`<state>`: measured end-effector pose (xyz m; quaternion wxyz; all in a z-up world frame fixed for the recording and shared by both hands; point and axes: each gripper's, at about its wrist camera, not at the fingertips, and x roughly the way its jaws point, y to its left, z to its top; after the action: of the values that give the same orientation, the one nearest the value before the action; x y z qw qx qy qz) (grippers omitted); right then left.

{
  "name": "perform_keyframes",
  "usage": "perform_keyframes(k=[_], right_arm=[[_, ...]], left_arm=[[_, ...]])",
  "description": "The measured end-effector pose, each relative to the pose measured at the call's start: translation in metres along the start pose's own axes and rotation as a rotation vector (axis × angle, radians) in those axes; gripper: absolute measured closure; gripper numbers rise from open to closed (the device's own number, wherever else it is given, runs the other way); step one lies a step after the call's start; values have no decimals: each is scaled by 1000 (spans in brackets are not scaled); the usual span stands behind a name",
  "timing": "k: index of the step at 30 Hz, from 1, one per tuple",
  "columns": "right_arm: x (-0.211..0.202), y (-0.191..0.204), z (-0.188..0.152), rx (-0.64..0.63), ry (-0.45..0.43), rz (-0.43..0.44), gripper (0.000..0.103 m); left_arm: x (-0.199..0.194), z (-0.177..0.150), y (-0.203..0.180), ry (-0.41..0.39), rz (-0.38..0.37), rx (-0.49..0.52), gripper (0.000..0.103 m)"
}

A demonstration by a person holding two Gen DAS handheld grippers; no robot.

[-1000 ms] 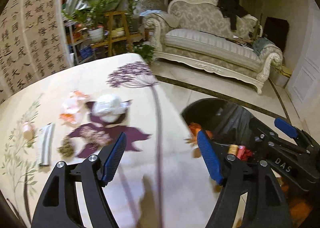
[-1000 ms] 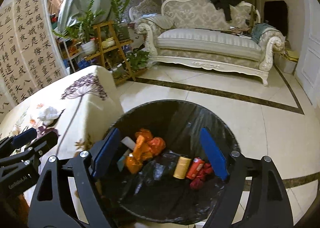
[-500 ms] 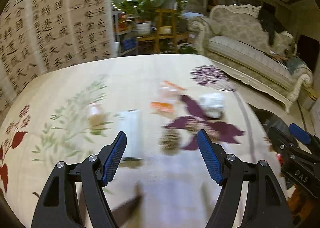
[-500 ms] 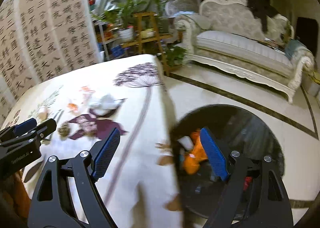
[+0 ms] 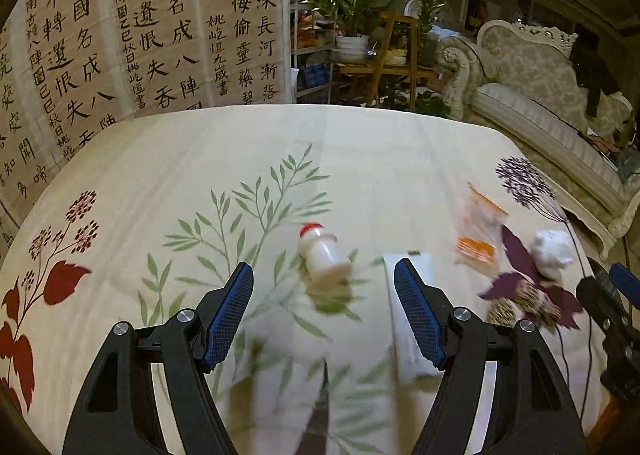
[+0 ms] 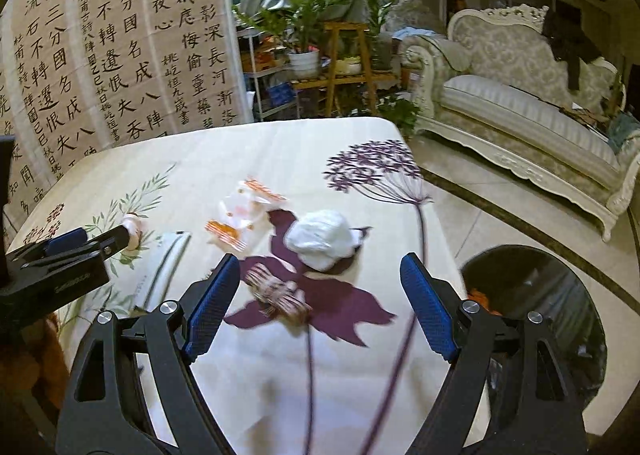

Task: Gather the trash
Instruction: 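Grasp the white yogurt bottle with the left gripper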

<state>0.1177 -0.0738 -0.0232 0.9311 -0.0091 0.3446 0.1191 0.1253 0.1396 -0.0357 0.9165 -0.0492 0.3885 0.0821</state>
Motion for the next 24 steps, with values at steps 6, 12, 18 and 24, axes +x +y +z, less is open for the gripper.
perform_keyframes(k=[6,12,18,24], right_arm=[[14,12,3,-16,22,11,23],[22,20,5,-27,37,17,23],[27,32,5,-47,49,25,23],[29,52,5,-72,56,41,23]], left_arm=[[25,11,4,47,2,11,32],[37,11,14,100,-34,4,57],[33,9,16,89,-50,24,76],[20,7,26,63,-46,37,76]])
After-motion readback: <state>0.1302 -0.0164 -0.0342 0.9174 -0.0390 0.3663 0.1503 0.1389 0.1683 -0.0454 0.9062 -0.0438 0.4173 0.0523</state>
